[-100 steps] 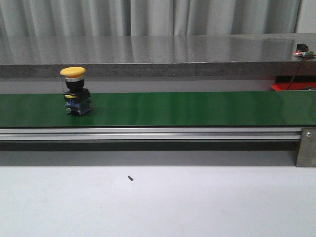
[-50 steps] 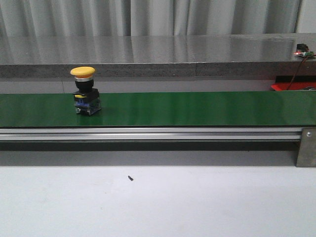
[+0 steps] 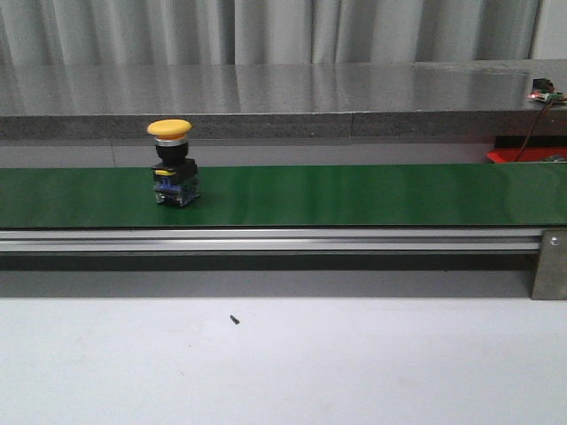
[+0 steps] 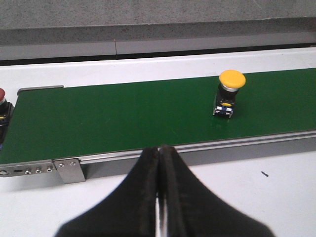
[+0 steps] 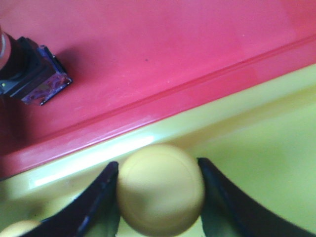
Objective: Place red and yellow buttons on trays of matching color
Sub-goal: 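Lift the yellow button with the right gripper and release it in the yellow tray, then move the right gripper back over the second yellow button on the belt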
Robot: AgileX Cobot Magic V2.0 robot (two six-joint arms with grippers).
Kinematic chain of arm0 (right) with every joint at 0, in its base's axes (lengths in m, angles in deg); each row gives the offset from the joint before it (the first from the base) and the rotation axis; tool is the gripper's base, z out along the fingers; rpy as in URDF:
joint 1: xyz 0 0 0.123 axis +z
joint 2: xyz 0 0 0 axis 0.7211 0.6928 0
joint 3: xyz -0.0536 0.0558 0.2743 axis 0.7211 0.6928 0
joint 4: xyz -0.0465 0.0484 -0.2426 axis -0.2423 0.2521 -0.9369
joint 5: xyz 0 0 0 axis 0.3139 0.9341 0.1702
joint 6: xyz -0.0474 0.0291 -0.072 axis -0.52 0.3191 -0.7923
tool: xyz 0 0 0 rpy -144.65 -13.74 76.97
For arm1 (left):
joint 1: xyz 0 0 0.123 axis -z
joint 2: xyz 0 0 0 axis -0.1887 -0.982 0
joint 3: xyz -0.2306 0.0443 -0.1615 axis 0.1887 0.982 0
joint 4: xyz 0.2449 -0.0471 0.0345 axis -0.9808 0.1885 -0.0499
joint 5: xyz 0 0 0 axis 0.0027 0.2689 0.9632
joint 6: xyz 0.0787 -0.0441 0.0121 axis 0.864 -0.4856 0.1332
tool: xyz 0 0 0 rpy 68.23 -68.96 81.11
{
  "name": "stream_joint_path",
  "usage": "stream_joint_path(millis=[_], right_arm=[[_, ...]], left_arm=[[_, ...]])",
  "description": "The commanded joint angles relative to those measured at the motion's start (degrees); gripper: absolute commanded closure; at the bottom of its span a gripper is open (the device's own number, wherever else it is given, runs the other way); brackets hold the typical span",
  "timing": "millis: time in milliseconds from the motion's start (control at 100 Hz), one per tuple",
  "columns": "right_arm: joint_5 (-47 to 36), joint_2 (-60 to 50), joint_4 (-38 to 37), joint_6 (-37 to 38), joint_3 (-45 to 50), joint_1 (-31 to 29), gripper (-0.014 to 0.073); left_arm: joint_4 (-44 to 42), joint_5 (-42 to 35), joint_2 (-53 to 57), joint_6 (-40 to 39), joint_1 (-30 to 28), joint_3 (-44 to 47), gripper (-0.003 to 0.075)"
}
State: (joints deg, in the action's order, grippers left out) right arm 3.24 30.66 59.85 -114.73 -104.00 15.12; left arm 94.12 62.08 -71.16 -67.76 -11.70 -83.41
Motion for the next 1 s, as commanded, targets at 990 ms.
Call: stream_joint_path(millis=[990], right_arm=[[1.41,-17.41,0.5,-1.11,-1.5,11.93,0.0076]], left_arm=[[1.5,-4.04,-0.23,-0.17,0.42,-1.44,0.074]])
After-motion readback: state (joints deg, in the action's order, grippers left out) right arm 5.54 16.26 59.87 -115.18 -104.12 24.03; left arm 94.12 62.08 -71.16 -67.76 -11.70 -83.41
